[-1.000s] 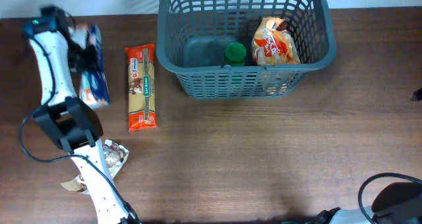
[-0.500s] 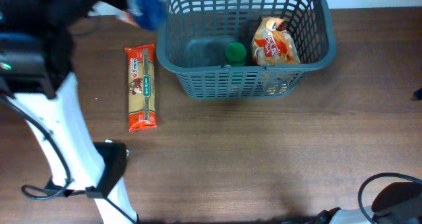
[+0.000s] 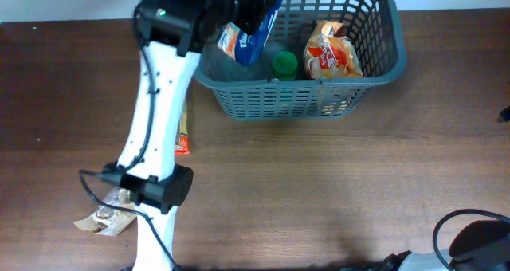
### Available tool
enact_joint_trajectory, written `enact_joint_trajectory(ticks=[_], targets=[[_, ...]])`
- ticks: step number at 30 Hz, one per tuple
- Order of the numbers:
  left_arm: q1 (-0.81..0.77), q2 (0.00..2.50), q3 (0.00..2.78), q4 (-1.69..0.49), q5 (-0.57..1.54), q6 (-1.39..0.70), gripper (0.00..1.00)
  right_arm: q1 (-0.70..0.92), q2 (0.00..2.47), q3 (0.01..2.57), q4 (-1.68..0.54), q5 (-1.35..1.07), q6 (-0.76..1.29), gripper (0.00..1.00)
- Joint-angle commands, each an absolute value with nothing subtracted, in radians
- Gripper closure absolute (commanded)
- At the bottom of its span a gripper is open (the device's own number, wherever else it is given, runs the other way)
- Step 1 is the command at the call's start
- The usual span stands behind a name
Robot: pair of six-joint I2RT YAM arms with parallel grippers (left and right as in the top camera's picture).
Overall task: Pack container
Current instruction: 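Carry the tissue box with the left gripper and drop it into the basket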
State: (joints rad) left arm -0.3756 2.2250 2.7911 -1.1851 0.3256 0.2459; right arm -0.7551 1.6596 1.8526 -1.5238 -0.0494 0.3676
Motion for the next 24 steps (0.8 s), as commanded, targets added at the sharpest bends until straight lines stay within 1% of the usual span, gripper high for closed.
enact_joint_trajectory(ticks=[1,18,22,23,24], targets=[[-0.373,2.269,2.732,-1.159,0.318,0.267,0.98,-0.760,1.646,1.849,-1.523,-0.048,0.379,0.01],[-0.373,2.471,2.586,-1.205,0.336,0.259,0.98,-0.760,1.646,1.849,-1.523,-0.048,0.379,0.01],[-0.373,2.505,2.585,-1.216,0.336,0.238,0.93,-0.760,1.646,1.849,-1.523,-0.048,0.379,0.01],[-0.373,2.510,2.585,-1.216,0.336,0.232,0.90,-0.760,1.646,1.849,-1.523,-0.048,0.379,0.01],[-0.373,2.510,2.585,-1.216,0.336,0.230,0.83,-0.760,1.646,1.849,-1.523,-0.049,0.379,0.01]])
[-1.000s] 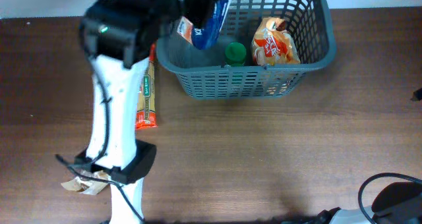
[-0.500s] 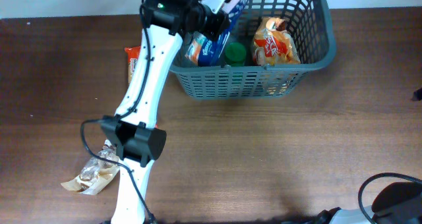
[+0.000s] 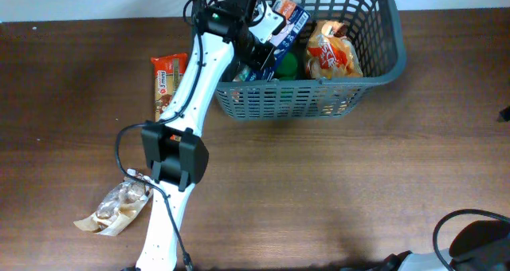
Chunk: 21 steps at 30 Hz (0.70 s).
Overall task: Pack container
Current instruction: 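Carry the tissue box with the left gripper and drop it into the basket, then move the left gripper back over the orange-red biscuit pack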
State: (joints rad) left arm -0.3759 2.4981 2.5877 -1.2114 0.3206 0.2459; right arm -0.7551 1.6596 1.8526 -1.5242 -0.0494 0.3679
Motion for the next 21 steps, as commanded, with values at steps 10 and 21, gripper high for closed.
enact_joint_trajectory(ticks=[10,21], targets=[[-0.357,2.485,2.701,-1.194,0.336,0.203,0.01,-0.760,1.646,1.849,-1.523,-0.048,0.379,0.01],[-0.352,2.180,3.004,-1.299,0.241,0.204,0.01,-0.760,1.646,1.849,-1.523,-0.049,0.379,0.01]])
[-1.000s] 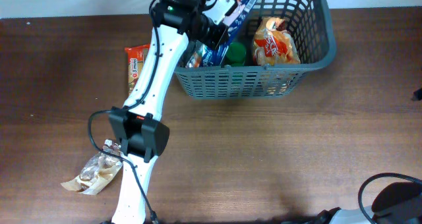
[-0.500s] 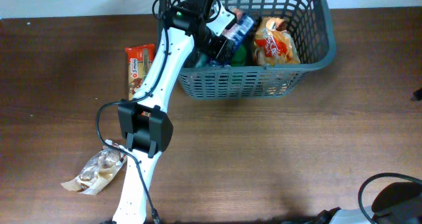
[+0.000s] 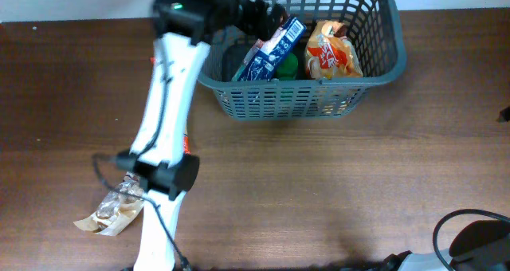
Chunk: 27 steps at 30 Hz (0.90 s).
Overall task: Pack container
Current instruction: 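Move the left gripper back over the orange-red biscuit pack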
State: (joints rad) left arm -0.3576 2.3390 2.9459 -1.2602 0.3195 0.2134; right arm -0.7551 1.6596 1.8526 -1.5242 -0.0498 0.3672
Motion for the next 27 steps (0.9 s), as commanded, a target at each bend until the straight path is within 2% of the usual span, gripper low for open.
enact_joint_trajectory(ticks=[1,4,9,18,22,27], targets=[[-0.348,2.148,3.004,-1.325,0.171,0.204,0.01,-0.760,1.646,1.849,-1.523,-0.049,0.379,0.01],[-0.319,2.074,3.004,-1.446,-0.033,0.204,0.01,-0.760,1.646,1.849,-1.523,-0.048,0.379,0.01],[-0.165,2.042,3.003,-1.687,-0.079,0.118,0.01,-0.760,1.646,1.849,-1.523,-0.048,0.379,0.00],[0.070,2.039,2.847,-1.687,0.013,0.025,0.01,-0.760,1.646,1.849,-1.523,-0.049,0.379,0.01],[0.093,2.047,2.658,-1.657,0.065,0.013,0.01,-0.760,1.646,1.849,-1.523,-0.049,0.379,0.01],[0.081,2.048,2.346,-1.480,0.082,0.011,0.01,-0.760,1.646,1.849,-1.523,-0.049,0.379,0.01]])
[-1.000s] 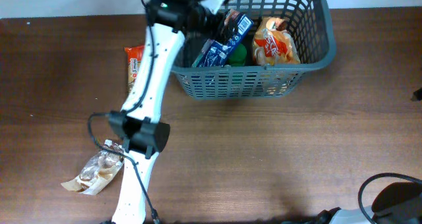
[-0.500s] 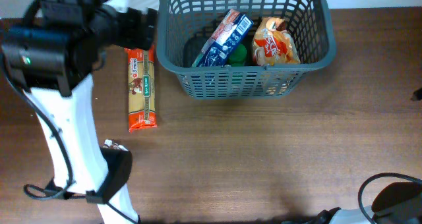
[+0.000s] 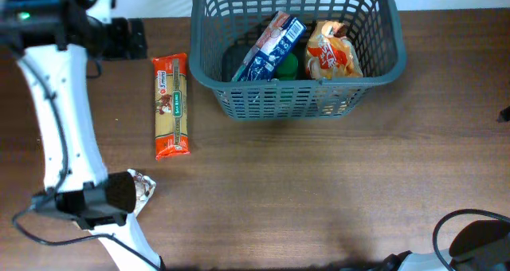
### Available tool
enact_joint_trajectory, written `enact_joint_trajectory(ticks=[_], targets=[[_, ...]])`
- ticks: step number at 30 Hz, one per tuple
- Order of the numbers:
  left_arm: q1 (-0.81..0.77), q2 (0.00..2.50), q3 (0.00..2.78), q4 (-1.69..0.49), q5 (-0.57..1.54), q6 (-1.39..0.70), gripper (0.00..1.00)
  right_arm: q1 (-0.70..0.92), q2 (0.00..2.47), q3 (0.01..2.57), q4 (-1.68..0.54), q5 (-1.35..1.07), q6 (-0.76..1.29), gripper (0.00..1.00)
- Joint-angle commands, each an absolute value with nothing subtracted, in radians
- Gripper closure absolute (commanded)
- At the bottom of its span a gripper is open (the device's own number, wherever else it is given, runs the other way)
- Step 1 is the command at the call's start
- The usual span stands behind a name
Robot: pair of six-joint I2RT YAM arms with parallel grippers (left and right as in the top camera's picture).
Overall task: Pack container
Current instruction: 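Move the left gripper back over the orange-red biscuit pack, then grasp the orange-red biscuit pack with the left gripper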
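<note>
A grey-blue plastic basket (image 3: 296, 98) stands at the back of the table. Inside it a blue packet (image 3: 271, 46) leans on its edge, beside a green-capped item (image 3: 287, 64) and an orange snack bag (image 3: 333, 52). A long red pasta packet (image 3: 171, 104) lies flat on the table left of the basket. My left gripper (image 3: 134, 38) hovers at the back left, just left of the pasta packet's far end, and looks open and empty. The right gripper is out of view.
A clear wrapped snack (image 3: 143, 185) lies at the front left, mostly hidden under the left arm's link (image 3: 92, 199). Dark cables and a base (image 3: 470, 239) sit at the front right corner. The brown table (image 3: 319, 183) stretches in front of the basket.
My left gripper was at the basket's left inner side next to the blue packet; now it is far to the left, clear of the basket. The packet stays leaning inside.
My left gripper held the blue packet over the basket's left rim. Then it was lower inside the basket with the packet. Then the packet leaned against the green-capped item with the gripper beside it. Now the arm is left of the basket, by the pasta packet.
</note>
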State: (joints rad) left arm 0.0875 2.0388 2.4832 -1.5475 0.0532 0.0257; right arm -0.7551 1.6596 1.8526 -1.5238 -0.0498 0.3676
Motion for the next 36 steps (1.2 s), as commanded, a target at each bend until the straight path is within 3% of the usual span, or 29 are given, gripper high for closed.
enact_joint_trajectory(ticks=[1,14,36], targets=[[0.081,2.048,2.308,-1.454,0.082,0.011,0.01,-0.760,1.646,1.849,-1.523,-0.048,0.379,0.01],[0.002,2.048,1.791,-1.066,0.082,0.010,0.01,-0.760,1.646,1.849,-1.523,-0.049,0.379,0.01],[-0.019,2.121,1.542,-0.845,0.015,-0.038,0.01,-0.760,1.646,1.849,-1.523,-0.048,0.379,0.01]])
